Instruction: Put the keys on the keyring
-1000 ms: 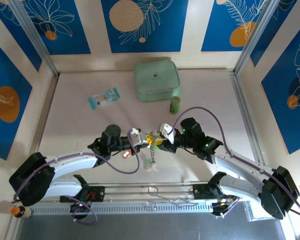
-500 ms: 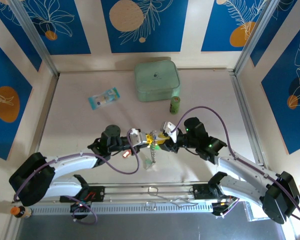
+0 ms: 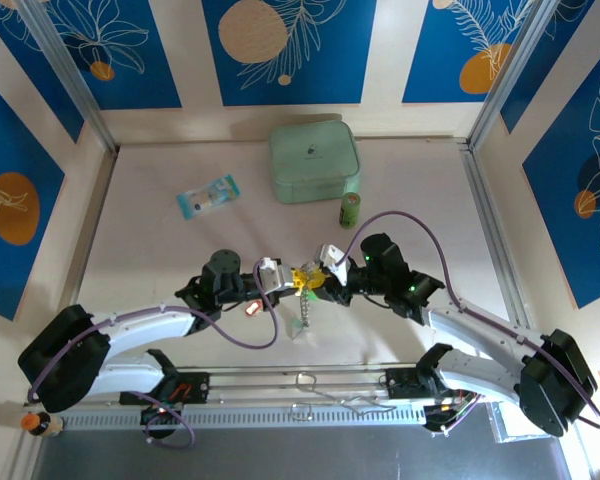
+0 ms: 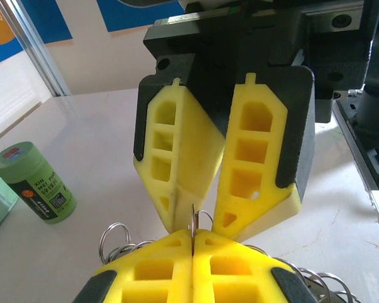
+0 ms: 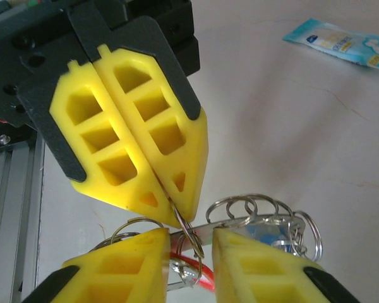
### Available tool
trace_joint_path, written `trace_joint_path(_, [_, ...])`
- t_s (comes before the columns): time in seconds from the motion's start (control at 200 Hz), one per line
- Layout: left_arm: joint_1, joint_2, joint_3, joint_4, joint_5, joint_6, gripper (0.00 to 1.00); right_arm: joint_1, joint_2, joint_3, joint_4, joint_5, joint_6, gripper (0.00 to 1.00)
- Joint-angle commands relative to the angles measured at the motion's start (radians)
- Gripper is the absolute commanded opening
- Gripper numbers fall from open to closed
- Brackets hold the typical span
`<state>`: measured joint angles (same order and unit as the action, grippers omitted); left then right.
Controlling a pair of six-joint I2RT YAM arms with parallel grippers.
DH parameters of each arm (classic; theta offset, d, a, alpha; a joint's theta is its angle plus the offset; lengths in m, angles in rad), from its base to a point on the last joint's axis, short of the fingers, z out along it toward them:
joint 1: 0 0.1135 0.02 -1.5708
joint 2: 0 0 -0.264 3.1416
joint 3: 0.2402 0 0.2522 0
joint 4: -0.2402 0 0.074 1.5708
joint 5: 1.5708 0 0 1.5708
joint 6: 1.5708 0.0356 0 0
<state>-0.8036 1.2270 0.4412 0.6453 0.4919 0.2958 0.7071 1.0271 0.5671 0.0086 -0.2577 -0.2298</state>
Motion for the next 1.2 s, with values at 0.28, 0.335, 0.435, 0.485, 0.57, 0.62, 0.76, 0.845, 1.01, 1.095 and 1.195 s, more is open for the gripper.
trace_joint_path(0.28, [-0.007,-0.011,-0.005,0.041,0.012,0.014,0.00,0.006,0.010,0.080,-0.091,-0.049,-0.090,0.00])
trace_joint_path(0.335, [-0.008,-0.016,0.013,-0.015,-0.003,0.045,0.10,0.006,0.008,0.108,-0.150,-0.053,-0.124,0.00])
trace_joint_path(0.435, [-0.009,-0.027,0.066,-0.175,-0.007,0.135,0.20,0.012,0.025,0.181,-0.297,-0.053,-0.202,0.00])
trace_joint_path(0.485, [-0.010,-0.032,0.086,-0.239,-0.010,0.172,0.23,0.017,0.045,0.222,-0.374,-0.051,-0.238,0.00])
trace_joint_path(0.57, [-0.011,-0.040,0.106,-0.299,-0.024,0.214,0.23,0.030,0.088,0.294,-0.484,-0.044,-0.285,0.00])
trace_joint_path(0.62, [-0.010,-0.043,0.116,-0.332,-0.024,0.238,0.22,0.044,0.119,0.334,-0.542,-0.025,-0.314,0.00])
trace_joint_path(0.76, [-0.009,-0.044,0.141,-0.397,-0.009,0.268,0.18,0.076,0.176,0.411,-0.602,0.013,-0.340,0.00])
trace_joint_path(0.845, [-0.010,-0.042,0.151,-0.421,0.006,0.275,0.09,0.091,0.185,0.430,-0.585,0.016,-0.340,0.00])
trace_joint_path(1.01, [-0.010,-0.041,0.155,-0.432,0.019,0.267,0.00,0.091,0.157,0.395,-0.489,0.001,-0.296,0.00])
trace_joint_path(1.095, [-0.010,-0.044,0.133,-0.379,0.006,0.225,0.00,0.072,0.117,0.334,-0.422,-0.002,-0.245,0.21])
trace_joint_path(1.195, [-0.010,-0.048,0.096,-0.286,-0.023,0.162,0.00,0.020,0.047,0.243,-0.344,-0.041,-0.144,0.39])
